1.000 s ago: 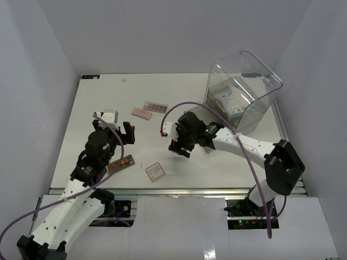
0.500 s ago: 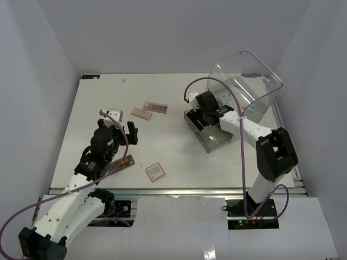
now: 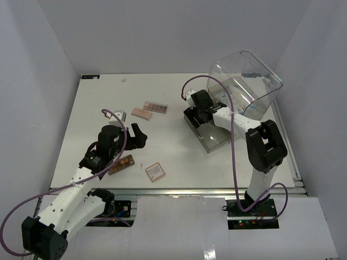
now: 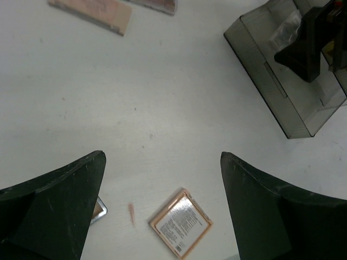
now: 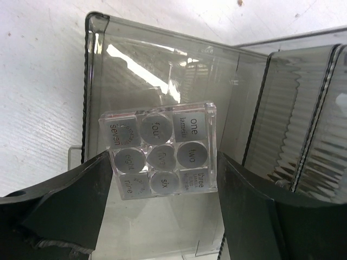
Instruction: Organize the makeup
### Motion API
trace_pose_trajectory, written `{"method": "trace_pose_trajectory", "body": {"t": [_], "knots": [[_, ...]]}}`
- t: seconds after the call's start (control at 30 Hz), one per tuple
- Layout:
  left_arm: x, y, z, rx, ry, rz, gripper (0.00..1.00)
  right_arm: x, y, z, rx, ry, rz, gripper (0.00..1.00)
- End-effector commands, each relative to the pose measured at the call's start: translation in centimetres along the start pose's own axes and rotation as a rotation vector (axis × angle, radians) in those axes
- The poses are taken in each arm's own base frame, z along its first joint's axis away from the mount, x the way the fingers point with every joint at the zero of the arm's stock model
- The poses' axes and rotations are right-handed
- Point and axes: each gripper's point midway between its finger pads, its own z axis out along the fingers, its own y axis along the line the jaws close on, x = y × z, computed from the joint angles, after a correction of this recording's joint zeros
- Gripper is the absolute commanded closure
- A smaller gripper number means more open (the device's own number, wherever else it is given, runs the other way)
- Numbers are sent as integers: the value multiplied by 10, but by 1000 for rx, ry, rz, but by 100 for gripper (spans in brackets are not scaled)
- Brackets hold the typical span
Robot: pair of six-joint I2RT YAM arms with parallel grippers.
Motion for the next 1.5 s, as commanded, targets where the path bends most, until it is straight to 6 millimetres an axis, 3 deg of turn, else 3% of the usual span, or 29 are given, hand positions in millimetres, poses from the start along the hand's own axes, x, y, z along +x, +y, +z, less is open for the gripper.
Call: {"method": "trace_pose_trajectory", "body": {"t": [0.0,0.23,0.4,0.5,0.6,0.67,0.73,0.9,1.23,1.47], "knots": [[49,-9,-5,25,214,-189,2,-37,-12,-18,-3,-110,30,18],[74,-13,-9,-4,323,-338,2,-42,-12,-38,-64,-155,44,10],[94,-26,-11,-28,409,-378,2,-43,-4,-67,-167,-222,19,10],[114,-24,-14,-133,475,-381,2,-41,6,-106,-312,-320,-44,10],[132,-15,-20,-318,531,-373,2,-21,41,-142,-566,-468,-145,10],[137,-17,-20,-385,559,-379,2,-13,50,-160,-633,-524,-158,10],[149,-20,-20,-427,598,-375,2,1,60,-165,-697,-542,-142,10],[167,-26,-15,-491,642,-376,2,11,47,-179,-683,-592,-108,10],[175,-41,10,-547,641,-374,2,21,48,-181,-732,-586,-59,10],[193,-35,20,-603,662,-381,3,23,47,-184,-742,-595,-55,10]]}}
